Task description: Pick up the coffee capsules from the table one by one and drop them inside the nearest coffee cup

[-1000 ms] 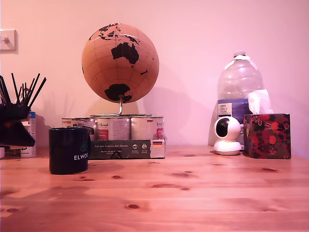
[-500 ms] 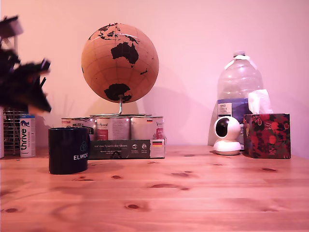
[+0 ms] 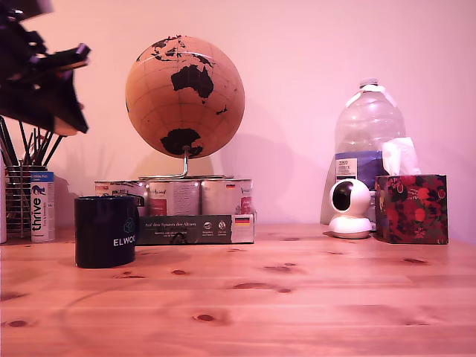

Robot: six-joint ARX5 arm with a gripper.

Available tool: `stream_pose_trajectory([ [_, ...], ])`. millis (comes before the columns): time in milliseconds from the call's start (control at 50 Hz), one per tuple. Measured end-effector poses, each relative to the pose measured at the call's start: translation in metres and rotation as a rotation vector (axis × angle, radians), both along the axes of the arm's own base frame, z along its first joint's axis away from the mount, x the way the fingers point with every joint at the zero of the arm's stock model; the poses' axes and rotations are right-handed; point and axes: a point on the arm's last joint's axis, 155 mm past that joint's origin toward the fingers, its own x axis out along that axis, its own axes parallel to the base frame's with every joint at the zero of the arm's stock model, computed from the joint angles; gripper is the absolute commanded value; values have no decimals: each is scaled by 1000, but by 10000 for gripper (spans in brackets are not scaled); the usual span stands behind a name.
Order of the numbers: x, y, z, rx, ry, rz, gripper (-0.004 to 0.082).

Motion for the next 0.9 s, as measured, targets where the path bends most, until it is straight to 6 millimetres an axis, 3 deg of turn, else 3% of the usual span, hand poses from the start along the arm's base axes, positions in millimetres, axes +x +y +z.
stream_pose_trajectory([
  [240,14,-2,-16,43,97,-13,175],
  [540,41,-5,-10,85,147,-15,176],
  [900,59,0,-39,146,271,1,176],
])
